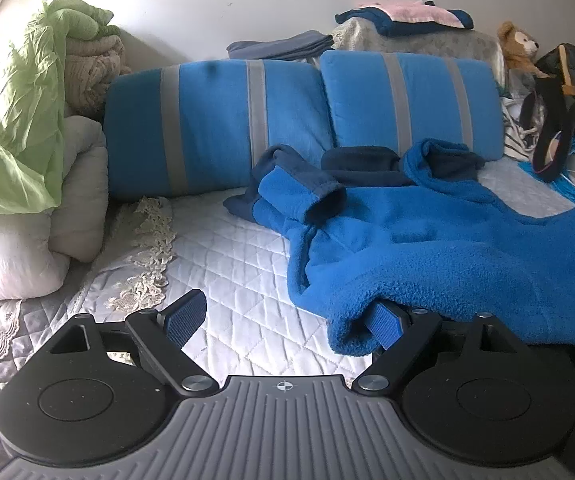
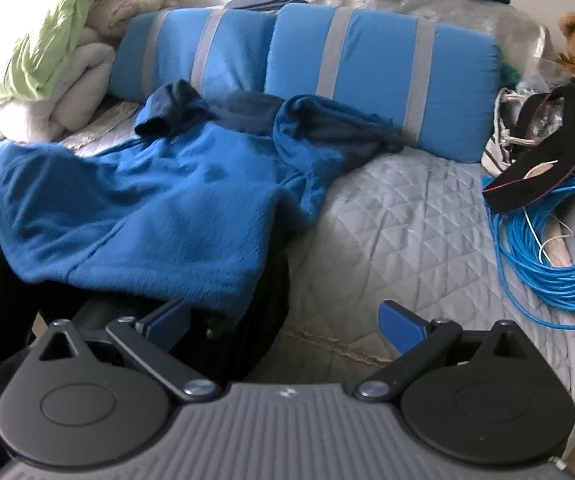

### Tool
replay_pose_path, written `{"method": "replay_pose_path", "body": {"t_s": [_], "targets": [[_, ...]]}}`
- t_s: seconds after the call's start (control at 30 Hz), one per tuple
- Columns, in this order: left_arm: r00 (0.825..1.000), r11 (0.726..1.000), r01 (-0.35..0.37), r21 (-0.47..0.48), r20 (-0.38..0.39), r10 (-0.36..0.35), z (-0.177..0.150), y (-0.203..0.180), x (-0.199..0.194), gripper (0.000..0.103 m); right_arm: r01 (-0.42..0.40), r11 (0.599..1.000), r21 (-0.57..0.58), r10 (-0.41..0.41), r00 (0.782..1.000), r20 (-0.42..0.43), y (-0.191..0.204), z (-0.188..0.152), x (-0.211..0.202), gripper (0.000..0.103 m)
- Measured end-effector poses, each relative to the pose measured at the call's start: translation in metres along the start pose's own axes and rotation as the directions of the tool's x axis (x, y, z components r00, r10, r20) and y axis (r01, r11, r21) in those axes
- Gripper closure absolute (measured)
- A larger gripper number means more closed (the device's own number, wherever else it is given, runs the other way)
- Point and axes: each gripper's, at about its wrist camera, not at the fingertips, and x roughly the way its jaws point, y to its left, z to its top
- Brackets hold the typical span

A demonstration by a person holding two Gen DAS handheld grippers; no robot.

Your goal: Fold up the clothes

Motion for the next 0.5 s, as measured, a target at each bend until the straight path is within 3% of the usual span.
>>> {"method": "replay_pose_path", "body": {"t_s": [0.2, 0.33, 0.5], "targets": [[1.000, 1.000, -0.002, 0.003, 0.000, 0.002, 0.001, 0.000, 0.000, 0.017, 0.011, 0.998, -0.060, -0.011, 1.000, 0.008, 0.009, -0.011, 0.006, 0.001], [1.000, 1.000, -0.005, 0.000, 0.006, 0.005, 0.001, -0.001, 0.000, 0.017, 0.064, 0.995, -0.082, -0.058, 0.995, 0.078, 0.017, -0.009, 0.006, 0.009], [1.000, 1.000, -0.010, 0.000, 0.012, 0.010, 0.003, -0.003, -0.001, 0.017, 0.075, 0.993, -0.094, -0.059, 0.985, 0.164, 0.029, 0.001, -0.002, 0.015]]}}
